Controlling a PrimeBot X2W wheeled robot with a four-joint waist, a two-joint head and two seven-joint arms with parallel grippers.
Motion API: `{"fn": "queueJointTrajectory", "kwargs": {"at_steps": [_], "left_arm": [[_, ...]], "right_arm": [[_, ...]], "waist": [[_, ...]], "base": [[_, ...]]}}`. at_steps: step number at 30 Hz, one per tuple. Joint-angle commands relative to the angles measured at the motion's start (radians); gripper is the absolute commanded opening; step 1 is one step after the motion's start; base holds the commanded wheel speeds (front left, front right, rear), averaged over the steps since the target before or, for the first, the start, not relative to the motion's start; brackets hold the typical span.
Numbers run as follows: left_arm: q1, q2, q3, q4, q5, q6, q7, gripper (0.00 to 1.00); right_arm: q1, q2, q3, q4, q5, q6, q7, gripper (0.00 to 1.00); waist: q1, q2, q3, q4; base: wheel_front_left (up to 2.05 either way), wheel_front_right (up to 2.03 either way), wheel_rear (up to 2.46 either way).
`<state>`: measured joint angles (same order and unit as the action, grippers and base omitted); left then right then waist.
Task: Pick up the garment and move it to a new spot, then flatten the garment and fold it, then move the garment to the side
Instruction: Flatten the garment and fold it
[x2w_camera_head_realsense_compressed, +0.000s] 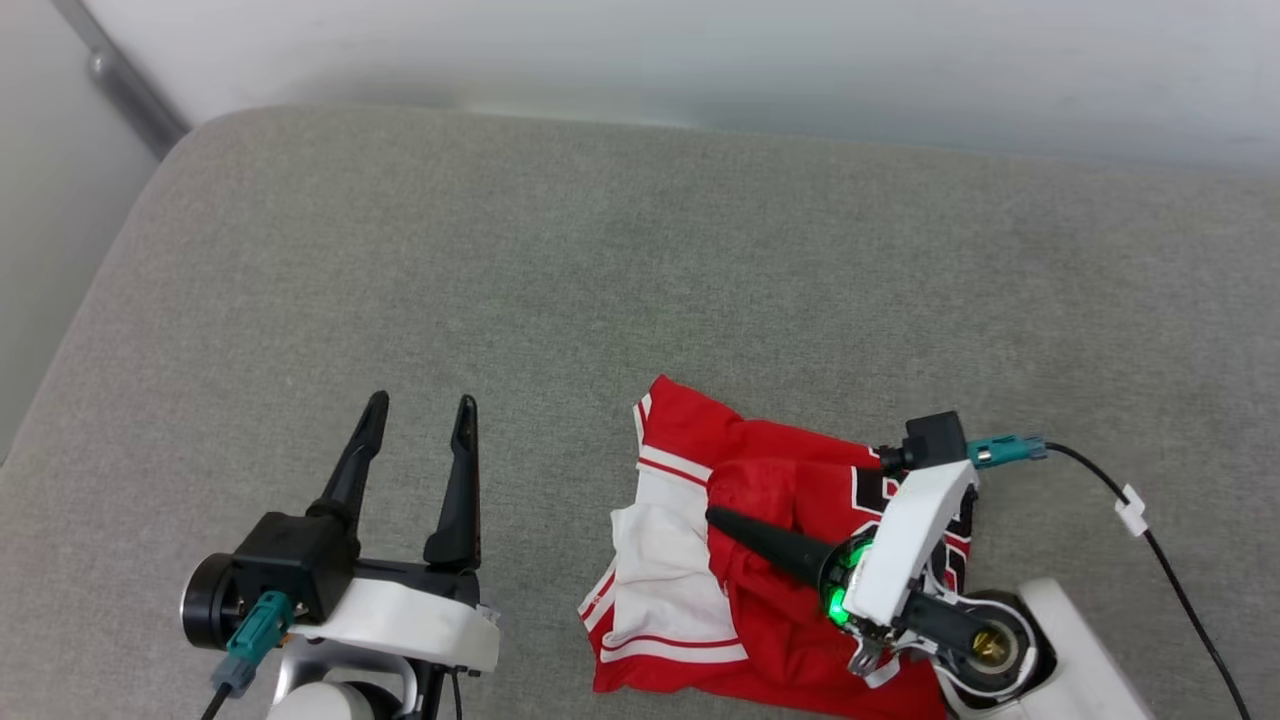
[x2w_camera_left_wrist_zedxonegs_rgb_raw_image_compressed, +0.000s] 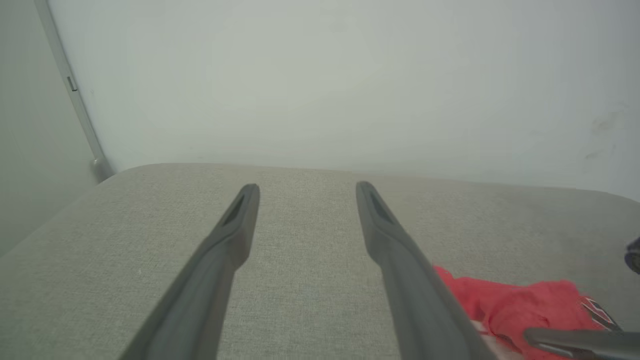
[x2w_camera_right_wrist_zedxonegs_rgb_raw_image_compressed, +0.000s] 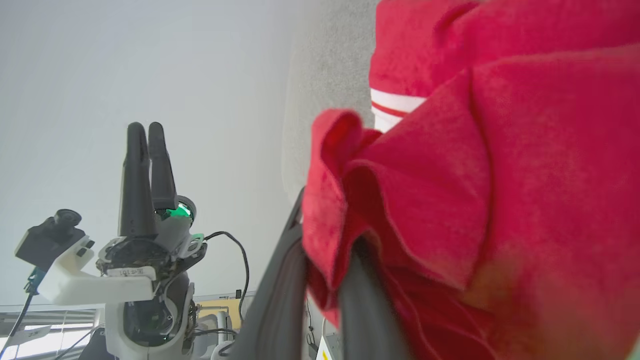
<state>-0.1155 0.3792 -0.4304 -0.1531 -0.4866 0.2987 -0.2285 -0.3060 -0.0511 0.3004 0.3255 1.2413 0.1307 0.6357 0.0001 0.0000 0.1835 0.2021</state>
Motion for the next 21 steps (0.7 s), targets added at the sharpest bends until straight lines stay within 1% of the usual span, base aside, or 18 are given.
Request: {"fn": "queueJointTrajectory", "kwargs": {"at_steps": [1, 2, 3, 4, 5, 6, 7, 14, 16, 18, 21], "left_arm": [[-0.015, -0.002, -0.001, 0.007, 0.005, -0.006, -0.006, 1.00], [-0.019, -0.004, -0.002, 0.008, 0.005, -0.006, -0.007, 1.00], [-0.020, -0.006, -0.002, 0.011, 0.005, -0.007, -0.008, 1.00], [-0.022, -0.008, -0.003, 0.014, 0.005, -0.009, -0.010, 1.00], [-0.025, -0.009, -0.004, 0.017, 0.005, -0.009, -0.011, 1.00], [-0.029, -0.010, -0.004, 0.019, 0.006, -0.010, -0.012, 1.00], [-0.033, -0.010, -0.003, 0.022, 0.006, -0.012, -0.012, 1.00], [-0.035, -0.012, 0.000, 0.040, 0.000, -0.016, -0.015, 1.00], [-0.033, -0.009, 0.001, 0.042, -0.003, -0.016, -0.017, 1.00], [-0.025, -0.004, 0.006, 0.044, -0.006, -0.013, -0.018, 1.00], [-0.014, 0.004, 0.013, 0.043, -0.009, -0.006, -0.018, 1.00]], "right_arm": [[-0.014, 0.001, 0.014, 0.018, -0.007, 0.000, -0.013, 0.07], [-0.021, 0.001, 0.024, 0.033, -0.017, 0.000, -0.024, 0.14], [-0.029, 0.001, 0.031, 0.048, -0.029, 0.000, -0.037, 0.34], [-0.034, 0.001, 0.041, 0.063, -0.039, 0.000, -0.047, 0.40], [-0.038, 0.001, 0.051, 0.073, -0.042, 0.000, -0.055, 0.42], [-0.043, 0.001, 0.057, 0.081, -0.044, 0.000, -0.065, 0.50], [-0.049, 0.001, 0.064, 0.086, -0.044, 0.000, -0.073, 1.00], [-0.088, -0.007, 0.123, 0.053, -0.074, 0.000, -0.100, 1.00], [-0.108, -0.049, 0.170, 0.016, -0.140, 0.000, -0.108, 1.00], [-0.111, -0.075, 0.206, -0.003, -0.193, 0.000, -0.110, 1.00], [-0.131, -0.128, 0.245, -0.036, -0.301, 0.000, -0.129, 1.00]], "waist": [[-0.0001, 0.0000, 0.011, 0.007], [-0.0001, 0.0000, 0.015, 0.008], [-0.0001, 0.0000, 0.018, 0.009], [-0.0001, 0.0000, 0.021, 0.009], [-0.0001, 0.0000, 0.023, 0.008], [-0.0001, 0.0000, 0.025, 0.007], [-0.0001, 0.0000, 0.027, 0.005], [-0.0001, 0.0000, 0.016, -0.013], [-0.0001, 0.0000, 0.001, -0.024], [-0.0001, 0.0000, -0.010, -0.034], [-0.0001, 0.0000, -0.025, -0.051]], "base": [[0.00, 0.00, 0.00], [0.00, 0.00, 0.00], [0.00, 0.00, 0.00], [0.00, 0.00, 0.00], [0.00, 0.00, 0.00], [0.00, 0.00, 0.00], [0.00, 0.00, 0.00], [0.00, 0.00, 0.00], [0.00, 0.00, 0.00], [0.00, 0.00, 0.00], [0.00, 0.00, 0.00]]}}
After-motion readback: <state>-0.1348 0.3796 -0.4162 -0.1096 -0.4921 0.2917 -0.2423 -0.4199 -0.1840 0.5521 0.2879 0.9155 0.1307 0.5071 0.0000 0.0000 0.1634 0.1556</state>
